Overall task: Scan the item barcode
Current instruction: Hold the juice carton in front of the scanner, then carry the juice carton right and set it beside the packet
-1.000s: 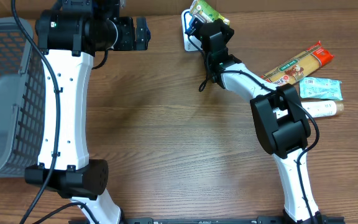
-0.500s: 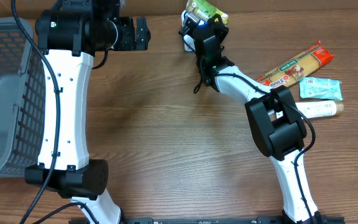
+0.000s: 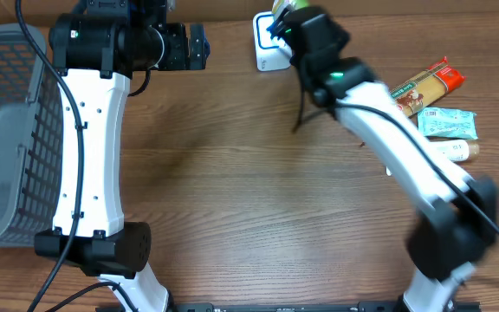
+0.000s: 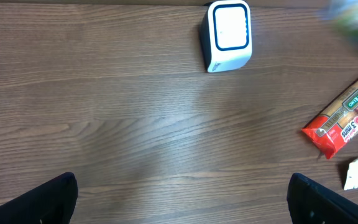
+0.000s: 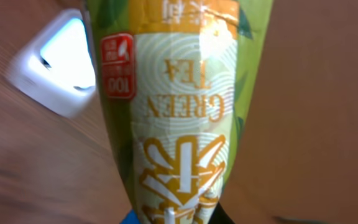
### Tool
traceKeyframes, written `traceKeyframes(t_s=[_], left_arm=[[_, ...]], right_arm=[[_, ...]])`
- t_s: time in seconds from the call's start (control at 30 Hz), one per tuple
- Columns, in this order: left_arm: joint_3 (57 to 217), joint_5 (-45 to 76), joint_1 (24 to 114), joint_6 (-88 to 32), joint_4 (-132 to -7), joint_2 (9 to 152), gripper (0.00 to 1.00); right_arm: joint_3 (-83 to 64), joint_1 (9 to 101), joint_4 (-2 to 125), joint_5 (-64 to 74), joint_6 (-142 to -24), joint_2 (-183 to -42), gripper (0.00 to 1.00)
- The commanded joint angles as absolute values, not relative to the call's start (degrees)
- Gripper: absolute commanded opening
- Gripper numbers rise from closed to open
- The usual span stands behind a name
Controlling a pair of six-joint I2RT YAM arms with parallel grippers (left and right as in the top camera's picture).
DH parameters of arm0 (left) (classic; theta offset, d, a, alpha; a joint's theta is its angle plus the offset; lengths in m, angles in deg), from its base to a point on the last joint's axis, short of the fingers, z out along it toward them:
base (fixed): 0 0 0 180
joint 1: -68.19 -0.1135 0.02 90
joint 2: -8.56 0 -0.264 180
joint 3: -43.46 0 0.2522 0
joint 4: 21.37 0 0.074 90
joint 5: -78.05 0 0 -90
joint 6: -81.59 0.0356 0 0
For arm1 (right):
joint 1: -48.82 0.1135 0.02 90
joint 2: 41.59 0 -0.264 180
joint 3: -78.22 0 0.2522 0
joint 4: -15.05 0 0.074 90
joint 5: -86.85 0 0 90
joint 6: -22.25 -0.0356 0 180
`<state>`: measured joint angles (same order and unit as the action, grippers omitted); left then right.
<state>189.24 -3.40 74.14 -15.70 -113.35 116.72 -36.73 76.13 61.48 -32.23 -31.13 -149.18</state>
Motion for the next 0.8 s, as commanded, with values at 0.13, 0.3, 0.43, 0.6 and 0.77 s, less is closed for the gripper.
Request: traceKeyframes(t_s=[0.13, 0.3, 0.43, 0.6, 0.77], left_arm=[[189.59, -3.55, 74.21, -14.80, -113.31, 117.03, 1.00], [189.59, -3.53, 74.21, -14.80, -113.31, 117.03, 0.99], [189.59, -3.53, 74.21, -14.80, -113.31, 117.03, 0.99], [189.59, -3.53, 74.21, -14.80, -113.31, 117.03, 1.00], [189.59, -3.53, 74.21, -14.80, -113.31, 117.03, 1.00]], right_arm=[[-38.63, 65.27, 78.46, 2.61, -70.58, -135.15, 0.04], [-37.78, 53.23, 89.41, 7.87, -83.41, -135.87, 0.04], [-35.11, 44.59, 93.91, 7.87, -92.68, -137.18, 0.04], [-27.75, 39.02, 92.10, 5.75, -102.01, -139.72, 0.04], [-18.30, 38.74, 85.00, 0.73, -107.11, -142.87, 0.04]])
